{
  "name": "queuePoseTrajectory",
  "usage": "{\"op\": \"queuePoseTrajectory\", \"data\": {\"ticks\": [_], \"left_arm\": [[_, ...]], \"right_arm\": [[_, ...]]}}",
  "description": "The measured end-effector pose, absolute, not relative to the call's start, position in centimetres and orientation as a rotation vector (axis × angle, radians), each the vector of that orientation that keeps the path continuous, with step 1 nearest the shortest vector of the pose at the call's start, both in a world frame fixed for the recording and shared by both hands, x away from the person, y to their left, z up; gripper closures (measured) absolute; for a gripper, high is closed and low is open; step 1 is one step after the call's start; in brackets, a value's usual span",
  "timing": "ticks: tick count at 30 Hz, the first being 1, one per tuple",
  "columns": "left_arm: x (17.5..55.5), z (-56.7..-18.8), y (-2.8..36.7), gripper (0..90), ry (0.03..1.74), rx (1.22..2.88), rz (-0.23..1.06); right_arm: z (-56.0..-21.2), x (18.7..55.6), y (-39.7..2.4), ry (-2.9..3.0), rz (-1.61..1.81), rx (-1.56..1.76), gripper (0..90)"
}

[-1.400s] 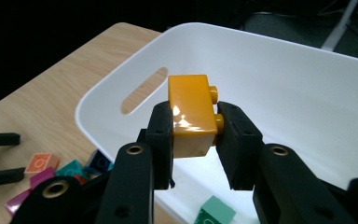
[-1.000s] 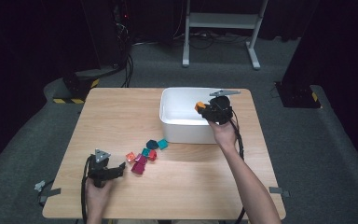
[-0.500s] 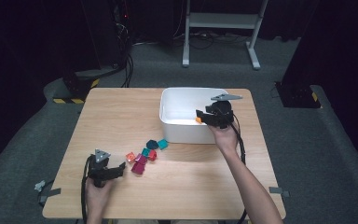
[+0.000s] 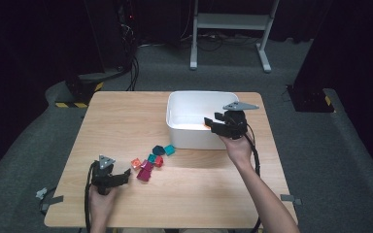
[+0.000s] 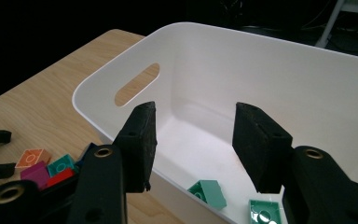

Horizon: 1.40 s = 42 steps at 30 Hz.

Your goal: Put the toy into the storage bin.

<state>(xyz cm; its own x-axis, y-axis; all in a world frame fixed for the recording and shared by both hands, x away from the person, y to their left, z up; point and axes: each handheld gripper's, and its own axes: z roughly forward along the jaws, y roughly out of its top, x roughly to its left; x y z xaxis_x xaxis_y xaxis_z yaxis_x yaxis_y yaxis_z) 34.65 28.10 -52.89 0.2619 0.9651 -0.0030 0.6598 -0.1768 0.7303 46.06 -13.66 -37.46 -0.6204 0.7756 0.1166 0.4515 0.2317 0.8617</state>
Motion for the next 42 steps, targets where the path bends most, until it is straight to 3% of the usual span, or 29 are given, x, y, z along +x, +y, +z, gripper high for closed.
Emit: {"op": "queuePoseTrajectory", "data": {"ticks": [20,34,42], "left_arm": [[34.6,-52.9,28.1,14.9,1.468,1.918,0.636],[34.6,-52.9,28.1,14.8,1.468,1.916,0.634],[34.6,-52.9,28.0,14.9,1.468,1.918,0.633]], "right_arm": [[-37.3,42.3,-15.2,2.176,1.415,1.058,49.3],[-38.5,40.9,-17.1,2.165,1.442,1.079,48.8],[-40.8,39.5,-17.5,2.199,1.462,1.068,48.5]]}}
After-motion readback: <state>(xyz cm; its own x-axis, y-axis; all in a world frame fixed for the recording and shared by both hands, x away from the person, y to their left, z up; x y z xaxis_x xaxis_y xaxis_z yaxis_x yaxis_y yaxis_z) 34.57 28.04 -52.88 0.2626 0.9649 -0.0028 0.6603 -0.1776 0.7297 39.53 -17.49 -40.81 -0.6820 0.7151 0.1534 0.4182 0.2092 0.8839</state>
